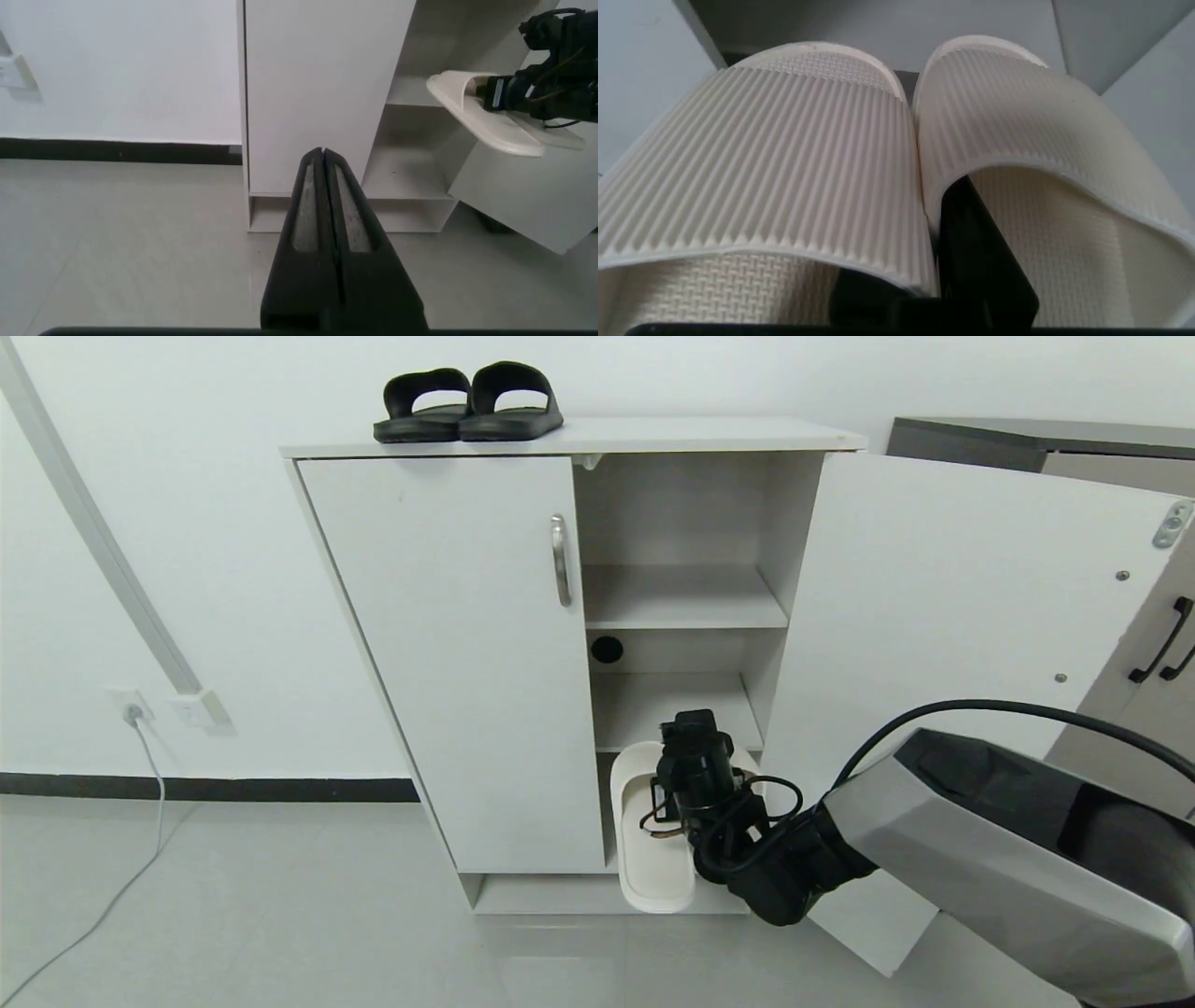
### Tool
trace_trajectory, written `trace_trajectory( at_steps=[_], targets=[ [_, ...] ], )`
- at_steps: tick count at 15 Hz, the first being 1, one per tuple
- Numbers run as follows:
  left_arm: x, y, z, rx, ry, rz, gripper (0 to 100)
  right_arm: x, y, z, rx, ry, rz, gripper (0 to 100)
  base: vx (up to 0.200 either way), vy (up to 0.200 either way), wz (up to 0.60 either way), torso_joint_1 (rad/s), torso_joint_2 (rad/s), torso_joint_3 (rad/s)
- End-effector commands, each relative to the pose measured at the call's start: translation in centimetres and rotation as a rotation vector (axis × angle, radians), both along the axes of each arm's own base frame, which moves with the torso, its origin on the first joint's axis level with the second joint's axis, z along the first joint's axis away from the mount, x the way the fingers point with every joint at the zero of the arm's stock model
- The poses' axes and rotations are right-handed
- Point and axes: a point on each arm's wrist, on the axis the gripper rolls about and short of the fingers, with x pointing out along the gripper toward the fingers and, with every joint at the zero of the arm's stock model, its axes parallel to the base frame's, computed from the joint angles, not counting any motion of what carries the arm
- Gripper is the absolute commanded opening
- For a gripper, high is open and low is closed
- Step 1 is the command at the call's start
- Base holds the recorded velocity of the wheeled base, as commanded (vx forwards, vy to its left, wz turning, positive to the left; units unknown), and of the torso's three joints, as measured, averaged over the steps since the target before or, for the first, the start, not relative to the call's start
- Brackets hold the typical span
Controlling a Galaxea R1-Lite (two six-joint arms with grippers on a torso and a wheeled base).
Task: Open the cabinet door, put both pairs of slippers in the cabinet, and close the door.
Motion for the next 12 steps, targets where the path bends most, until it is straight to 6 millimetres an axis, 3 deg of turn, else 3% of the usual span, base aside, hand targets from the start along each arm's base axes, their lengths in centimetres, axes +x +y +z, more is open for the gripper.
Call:
trace_trajectory(
  at_steps=[1,5,9,12],
  targets=[
    [0.0,0.0,0.0,-0.001,0.002,0.0,0,0.1,-0.1,-0.3,-0.004,0.003,-0.006,0,0.0,0.0,0.0,0.002,0.0,-0.149],
    [0.0,0.0,0.0,-0.001,0.002,0.0,0,0.2,-0.1,-0.1,-0.007,-0.006,-0.026,0,0.0,0.0,0.0,0.001,0.0,-0.178],
    [0.0,0.0,0.0,-0.002,0.001,0.0,0,-0.8,0.2,2.4,0.013,-0.072,-0.048,0,0.0,0.0,0.0,0.007,0.0,-0.194],
    [0.0,0.0,0.0,-0.002,0.001,0.001,0,-0.9,-0.2,2.6,0.006,-0.155,-0.037,0,0.0,0.0,0.0,0.002,0.0,-0.045]
  ],
)
